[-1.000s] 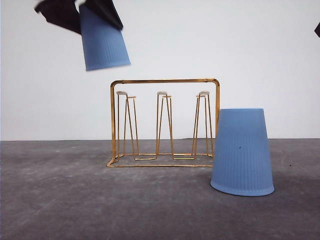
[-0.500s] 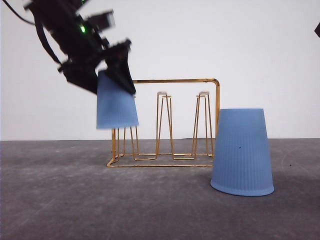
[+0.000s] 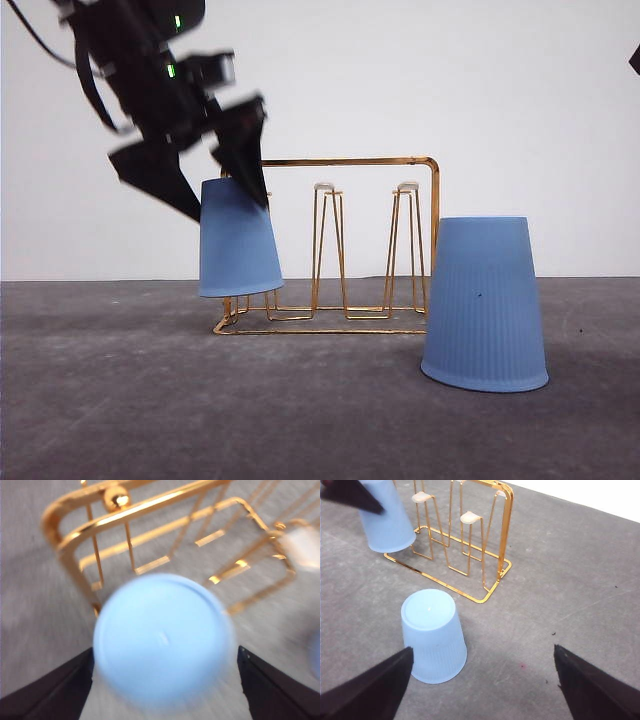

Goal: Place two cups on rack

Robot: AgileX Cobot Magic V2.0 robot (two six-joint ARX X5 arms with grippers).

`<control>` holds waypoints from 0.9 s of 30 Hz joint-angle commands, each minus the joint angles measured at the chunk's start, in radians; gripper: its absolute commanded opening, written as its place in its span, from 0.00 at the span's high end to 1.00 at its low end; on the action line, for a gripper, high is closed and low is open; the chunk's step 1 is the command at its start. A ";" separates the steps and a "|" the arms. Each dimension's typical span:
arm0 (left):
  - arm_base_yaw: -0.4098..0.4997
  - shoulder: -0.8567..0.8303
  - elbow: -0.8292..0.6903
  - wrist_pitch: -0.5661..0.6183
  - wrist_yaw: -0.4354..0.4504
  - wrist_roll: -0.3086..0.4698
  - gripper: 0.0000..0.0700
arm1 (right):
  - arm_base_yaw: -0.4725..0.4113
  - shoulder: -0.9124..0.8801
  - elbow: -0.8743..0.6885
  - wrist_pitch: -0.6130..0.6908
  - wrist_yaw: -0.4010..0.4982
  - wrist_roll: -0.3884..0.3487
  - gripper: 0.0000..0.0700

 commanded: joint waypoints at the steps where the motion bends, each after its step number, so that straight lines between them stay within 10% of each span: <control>1: 0.000 -0.024 0.064 -0.101 0.028 -0.014 0.22 | 0.004 0.003 0.007 0.010 -0.001 0.010 0.19; 10: 0.032 -0.133 0.014 -0.300 0.147 -0.051 0.37 | 0.008 0.035 0.007 0.010 -0.076 0.050 0.19; 27: 0.042 -0.782 -0.697 0.015 0.048 -0.283 0.38 | 0.092 0.447 0.007 0.216 -0.135 0.067 0.19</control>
